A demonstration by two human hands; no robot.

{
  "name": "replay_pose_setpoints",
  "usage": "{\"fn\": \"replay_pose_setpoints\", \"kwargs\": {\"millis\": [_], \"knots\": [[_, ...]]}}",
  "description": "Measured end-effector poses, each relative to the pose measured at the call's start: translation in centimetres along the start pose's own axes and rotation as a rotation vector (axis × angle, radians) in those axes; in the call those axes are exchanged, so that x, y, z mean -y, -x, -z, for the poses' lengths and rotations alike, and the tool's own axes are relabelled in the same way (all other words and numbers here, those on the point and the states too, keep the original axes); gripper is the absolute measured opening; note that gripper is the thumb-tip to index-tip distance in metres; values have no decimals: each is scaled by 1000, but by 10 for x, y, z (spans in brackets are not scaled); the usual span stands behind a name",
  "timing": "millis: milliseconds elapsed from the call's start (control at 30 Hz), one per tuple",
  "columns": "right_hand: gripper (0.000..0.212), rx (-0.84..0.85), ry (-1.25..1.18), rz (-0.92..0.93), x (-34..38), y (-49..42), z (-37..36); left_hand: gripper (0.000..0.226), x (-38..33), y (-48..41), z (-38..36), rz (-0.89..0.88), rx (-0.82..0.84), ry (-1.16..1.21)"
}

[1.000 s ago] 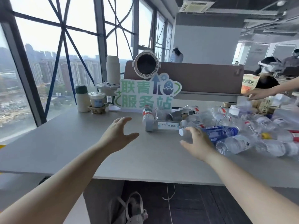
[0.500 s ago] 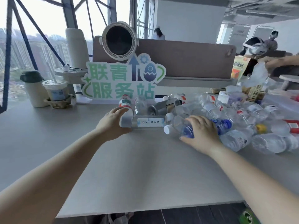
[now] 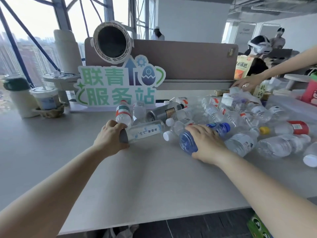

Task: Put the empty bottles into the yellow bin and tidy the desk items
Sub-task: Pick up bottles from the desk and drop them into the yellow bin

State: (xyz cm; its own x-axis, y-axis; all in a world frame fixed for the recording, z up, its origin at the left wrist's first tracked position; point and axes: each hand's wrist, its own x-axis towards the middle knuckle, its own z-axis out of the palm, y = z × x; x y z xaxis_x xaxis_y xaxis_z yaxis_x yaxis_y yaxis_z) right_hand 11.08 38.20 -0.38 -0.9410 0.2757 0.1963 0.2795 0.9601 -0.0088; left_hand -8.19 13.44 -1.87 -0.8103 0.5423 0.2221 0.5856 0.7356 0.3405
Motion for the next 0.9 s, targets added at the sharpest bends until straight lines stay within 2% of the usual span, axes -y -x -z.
{"fn": "replay_pose_setpoints", "kwargs": {"millis": [133,300,567,700,900], "knots": [[80,-103,16,60,10,9,2,73,4,20,6,34,30,101],[73,-285,-114,131,37,32,6,71,10,64,31,69,-1,194],[82,-436,-385,317,125,72,43,66,31,170,109,87,-278,228],[85,-457,-594,458,192,89,67,77,65,233,154,161,-396,275],[79,-419,-917,628,326,89,73,60,137,333,211,292,-593,221]]}}
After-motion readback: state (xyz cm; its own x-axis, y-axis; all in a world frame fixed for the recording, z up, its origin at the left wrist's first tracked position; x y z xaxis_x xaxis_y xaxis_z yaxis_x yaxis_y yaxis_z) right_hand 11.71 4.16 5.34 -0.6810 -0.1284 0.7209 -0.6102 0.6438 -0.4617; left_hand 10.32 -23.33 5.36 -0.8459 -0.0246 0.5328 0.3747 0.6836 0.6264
